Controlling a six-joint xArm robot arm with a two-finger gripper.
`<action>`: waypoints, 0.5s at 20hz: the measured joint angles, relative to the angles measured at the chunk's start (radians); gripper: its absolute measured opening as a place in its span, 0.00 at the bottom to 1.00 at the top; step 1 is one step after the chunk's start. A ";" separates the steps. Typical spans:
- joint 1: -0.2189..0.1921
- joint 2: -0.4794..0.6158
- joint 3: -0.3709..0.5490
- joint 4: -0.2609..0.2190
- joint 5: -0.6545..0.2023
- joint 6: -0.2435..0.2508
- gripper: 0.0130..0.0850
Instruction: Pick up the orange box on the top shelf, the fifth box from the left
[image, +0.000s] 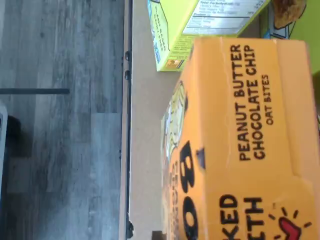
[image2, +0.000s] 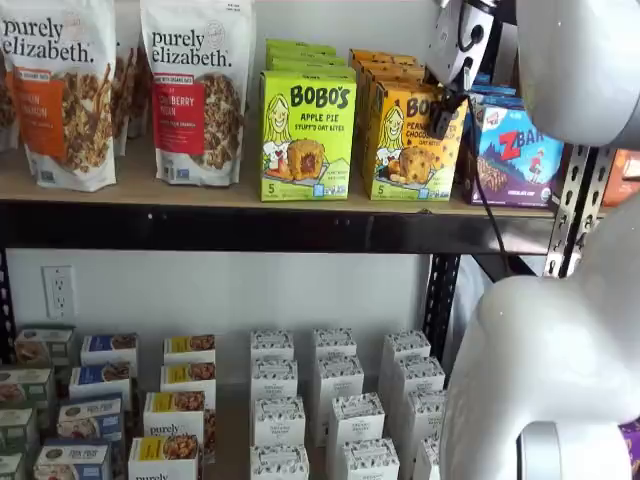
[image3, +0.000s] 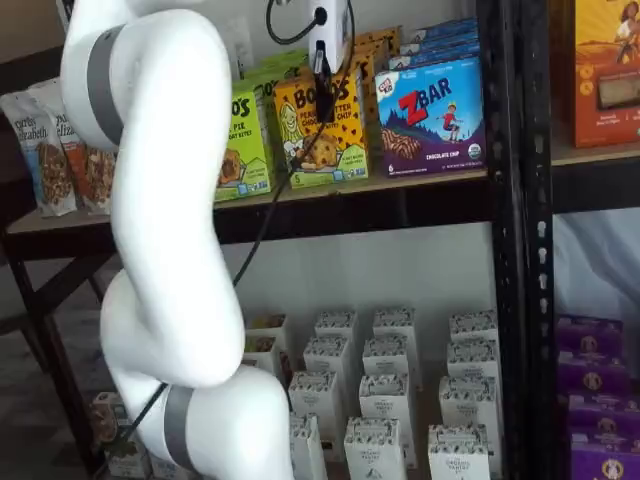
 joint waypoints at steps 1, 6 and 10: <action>-0.001 -0.001 0.002 0.002 -0.002 0.000 0.67; -0.003 0.000 -0.003 0.011 0.007 0.000 0.50; -0.001 0.001 -0.004 0.011 0.011 0.002 0.39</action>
